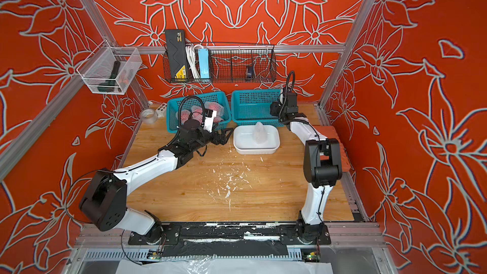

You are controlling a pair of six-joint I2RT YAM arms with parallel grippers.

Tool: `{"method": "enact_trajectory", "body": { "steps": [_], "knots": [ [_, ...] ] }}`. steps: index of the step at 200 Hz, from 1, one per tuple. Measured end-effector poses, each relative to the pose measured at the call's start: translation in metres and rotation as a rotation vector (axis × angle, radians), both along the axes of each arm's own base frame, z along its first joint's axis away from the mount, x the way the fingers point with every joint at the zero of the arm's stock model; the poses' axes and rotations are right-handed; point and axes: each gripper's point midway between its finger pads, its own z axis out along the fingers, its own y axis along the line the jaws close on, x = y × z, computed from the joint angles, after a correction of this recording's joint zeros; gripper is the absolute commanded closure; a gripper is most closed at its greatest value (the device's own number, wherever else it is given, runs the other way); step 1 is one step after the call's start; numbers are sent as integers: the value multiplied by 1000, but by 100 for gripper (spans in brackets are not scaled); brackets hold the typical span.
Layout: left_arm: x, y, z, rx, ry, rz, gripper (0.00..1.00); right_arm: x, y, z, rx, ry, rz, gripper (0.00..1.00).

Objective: Remove foam nets from apples
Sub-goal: Place the apple in the basket.

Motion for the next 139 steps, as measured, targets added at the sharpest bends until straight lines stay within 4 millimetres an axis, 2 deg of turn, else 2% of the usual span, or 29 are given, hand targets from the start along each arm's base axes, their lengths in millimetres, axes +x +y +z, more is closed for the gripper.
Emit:
{"method": "enact_trajectory", "body": {
  "steps": [22,35,56,70,75,78,116,139],
  "knots": [
    [17,10,-2,18,4,29,3,22,-11,-22,33,27,-26,59],
    [25,16,-4,27,7,43,4,30,-16,-31,48,39,-39,54],
    [32,21,-11,39,24,47,4,47,-21,-39,69,47,-56,30],
    [34,23,-16,46,37,51,4,57,-20,-39,79,41,-56,21],
    [34,24,-18,49,43,53,4,60,-20,-39,88,40,-60,6],
    [35,25,-18,50,45,54,4,60,-19,-39,84,38,-56,2],
    [38,34,-21,56,53,71,4,61,-17,-35,97,37,-44,2],
    [40,40,-22,57,57,83,4,52,-14,-24,105,37,-27,15]
  ]
}}
